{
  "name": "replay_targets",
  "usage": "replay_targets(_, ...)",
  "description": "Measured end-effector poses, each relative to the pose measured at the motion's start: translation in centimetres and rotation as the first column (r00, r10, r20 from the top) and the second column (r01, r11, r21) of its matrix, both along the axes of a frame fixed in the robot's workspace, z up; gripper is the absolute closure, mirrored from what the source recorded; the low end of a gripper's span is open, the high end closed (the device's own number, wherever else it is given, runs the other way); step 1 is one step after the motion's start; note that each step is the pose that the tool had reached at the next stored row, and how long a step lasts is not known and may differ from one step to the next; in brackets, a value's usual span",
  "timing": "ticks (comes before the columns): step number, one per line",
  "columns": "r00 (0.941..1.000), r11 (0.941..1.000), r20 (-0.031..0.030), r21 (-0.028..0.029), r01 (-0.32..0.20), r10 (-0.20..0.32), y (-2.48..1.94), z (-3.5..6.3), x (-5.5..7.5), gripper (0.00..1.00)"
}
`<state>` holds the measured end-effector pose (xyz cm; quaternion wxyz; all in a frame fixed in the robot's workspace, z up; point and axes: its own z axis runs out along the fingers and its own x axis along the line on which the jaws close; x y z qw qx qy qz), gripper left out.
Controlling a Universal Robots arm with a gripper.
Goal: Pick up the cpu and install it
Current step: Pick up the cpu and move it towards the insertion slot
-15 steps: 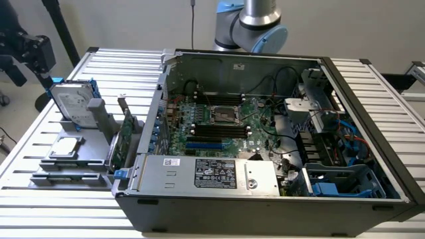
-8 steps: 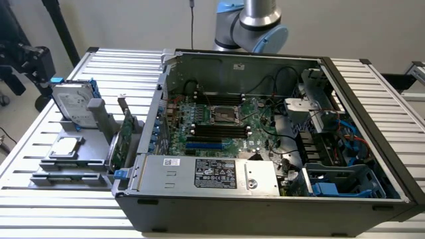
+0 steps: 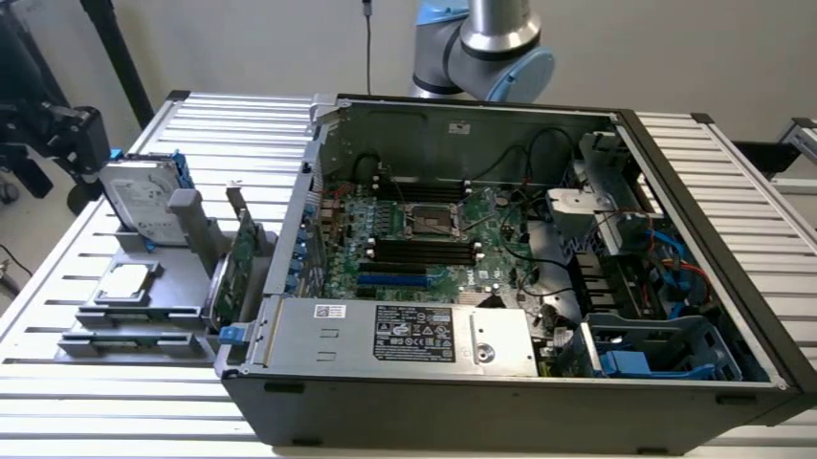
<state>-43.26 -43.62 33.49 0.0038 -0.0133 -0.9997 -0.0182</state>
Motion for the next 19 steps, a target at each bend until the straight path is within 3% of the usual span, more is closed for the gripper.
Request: replay_targets(19,0.9958,0.9958,0.0000,0.0005,-0.091,0.091,-0.03,-3.45,0.0,0.40)
